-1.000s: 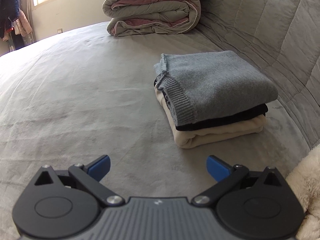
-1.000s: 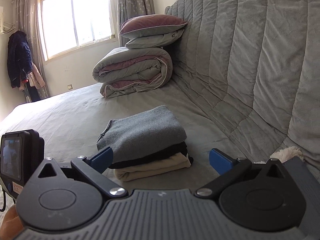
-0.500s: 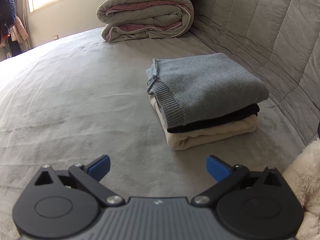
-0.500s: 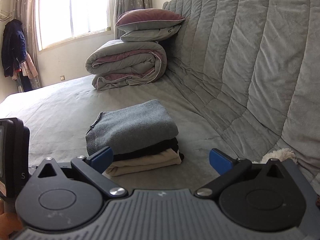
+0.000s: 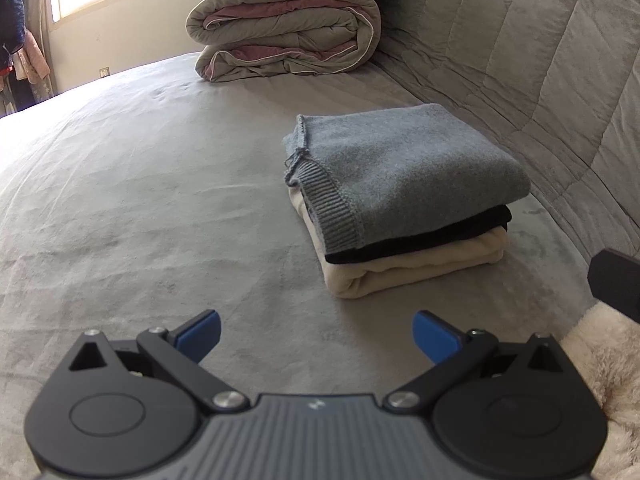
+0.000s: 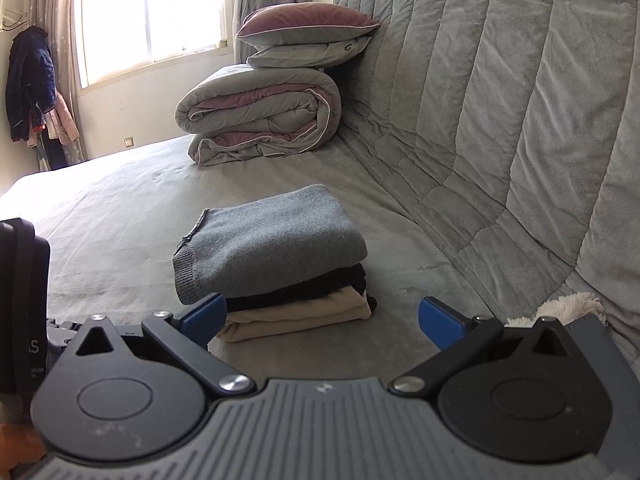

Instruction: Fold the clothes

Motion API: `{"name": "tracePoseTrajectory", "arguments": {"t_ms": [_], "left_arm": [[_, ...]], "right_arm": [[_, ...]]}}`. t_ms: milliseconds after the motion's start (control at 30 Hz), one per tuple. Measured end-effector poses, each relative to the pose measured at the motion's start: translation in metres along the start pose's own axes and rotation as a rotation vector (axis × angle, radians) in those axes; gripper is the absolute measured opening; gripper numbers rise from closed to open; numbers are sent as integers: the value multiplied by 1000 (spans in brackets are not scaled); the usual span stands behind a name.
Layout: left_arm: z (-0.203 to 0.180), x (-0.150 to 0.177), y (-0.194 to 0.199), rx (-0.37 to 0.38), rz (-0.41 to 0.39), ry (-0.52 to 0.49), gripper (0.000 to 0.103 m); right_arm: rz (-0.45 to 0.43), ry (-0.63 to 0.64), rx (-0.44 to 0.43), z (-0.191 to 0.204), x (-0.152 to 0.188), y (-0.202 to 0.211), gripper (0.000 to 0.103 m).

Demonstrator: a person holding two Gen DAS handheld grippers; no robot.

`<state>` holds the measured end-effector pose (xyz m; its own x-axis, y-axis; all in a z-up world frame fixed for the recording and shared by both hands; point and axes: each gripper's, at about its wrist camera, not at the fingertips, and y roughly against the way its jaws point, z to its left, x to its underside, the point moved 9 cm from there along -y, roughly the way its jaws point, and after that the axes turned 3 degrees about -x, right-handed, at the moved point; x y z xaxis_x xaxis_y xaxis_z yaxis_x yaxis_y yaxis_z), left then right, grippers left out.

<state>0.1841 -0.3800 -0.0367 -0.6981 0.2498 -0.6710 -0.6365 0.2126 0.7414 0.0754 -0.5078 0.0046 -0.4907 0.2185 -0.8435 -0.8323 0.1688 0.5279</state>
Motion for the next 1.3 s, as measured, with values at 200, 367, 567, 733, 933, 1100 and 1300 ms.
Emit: {"name": "tracePoseTrajectory", "arguments": {"t_ms": [200, 367, 567, 733, 933, 1100, 1300], "left_arm": [[0, -1, 1, -13, -8, -8, 102], [0, -2, 4, -37, -24, -19, 102], [3, -2, 4, -75, -18, -22, 102], [1, -4, 11, -63, -48, -18, 102], [-1, -5, 14, -46, -58, -17, 102], [1, -6, 12, -60, -63, -10, 102], [2, -6, 12, -69, -68, -4, 102]], "right_arm": [[44, -4, 10, -3, 5, -13, 103], [59, -13, 42, -12, 8, -17, 103], [62, -19, 52, -16, 8, -18, 103], [73, -11, 38, -14, 8, -20, 103], [84, -6, 48, -14, 8, -20, 103], [40, -50, 30, -19, 0, -14, 103], [-27, -184, -101, -22, -18, 1, 103]]}}
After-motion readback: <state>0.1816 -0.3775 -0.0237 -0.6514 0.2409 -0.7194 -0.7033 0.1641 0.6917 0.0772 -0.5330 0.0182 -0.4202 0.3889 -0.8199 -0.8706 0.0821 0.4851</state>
